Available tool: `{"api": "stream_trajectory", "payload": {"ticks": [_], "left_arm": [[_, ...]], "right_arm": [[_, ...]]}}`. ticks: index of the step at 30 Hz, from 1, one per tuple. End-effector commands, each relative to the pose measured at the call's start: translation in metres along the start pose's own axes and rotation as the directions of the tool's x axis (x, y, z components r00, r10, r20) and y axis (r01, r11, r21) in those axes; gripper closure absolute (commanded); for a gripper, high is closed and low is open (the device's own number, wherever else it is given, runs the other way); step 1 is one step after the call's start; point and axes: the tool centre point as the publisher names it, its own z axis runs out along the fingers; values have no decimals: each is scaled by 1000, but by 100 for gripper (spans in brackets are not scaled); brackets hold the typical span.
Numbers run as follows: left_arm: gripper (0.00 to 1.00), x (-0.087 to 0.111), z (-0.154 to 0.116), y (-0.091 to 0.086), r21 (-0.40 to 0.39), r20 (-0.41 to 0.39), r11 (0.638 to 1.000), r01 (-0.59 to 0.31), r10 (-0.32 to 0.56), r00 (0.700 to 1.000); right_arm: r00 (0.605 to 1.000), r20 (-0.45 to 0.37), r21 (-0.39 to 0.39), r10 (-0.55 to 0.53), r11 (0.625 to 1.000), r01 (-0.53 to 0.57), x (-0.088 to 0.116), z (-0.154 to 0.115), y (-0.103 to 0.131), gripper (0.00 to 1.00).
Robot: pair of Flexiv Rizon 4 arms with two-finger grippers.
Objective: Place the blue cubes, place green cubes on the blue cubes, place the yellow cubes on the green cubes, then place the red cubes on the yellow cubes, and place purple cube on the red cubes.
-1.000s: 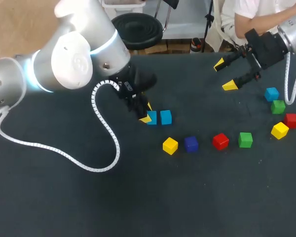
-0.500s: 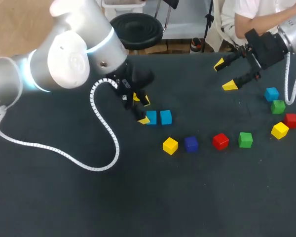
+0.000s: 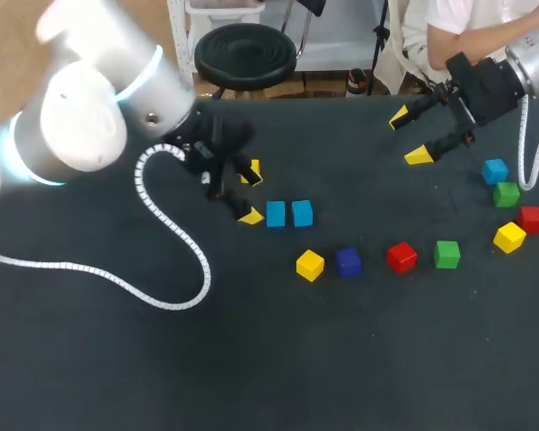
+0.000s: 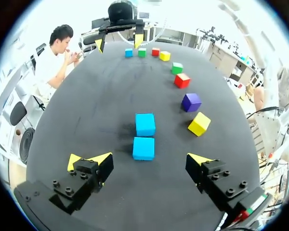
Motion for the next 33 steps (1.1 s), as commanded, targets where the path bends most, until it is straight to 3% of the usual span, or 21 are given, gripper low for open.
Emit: {"api": "stream_trajectory", "payload": {"ticks": [1,12,33], "left_arm": [[0,5,-6,-3,-4,37,1000,4,-4,999],[0,-9,-21,2,-21,61,1000,-12,13,998],[0,-9,-21,2,-21,61,1000,-12,13,998]], "right_arm": [[1000,0,2,-1,1000,1,0,0,1,0],[1000,0,2,-1,1000,1,0,0,1,0],[1000,0,2,-1,1000,1,0,0,1,0]]}}
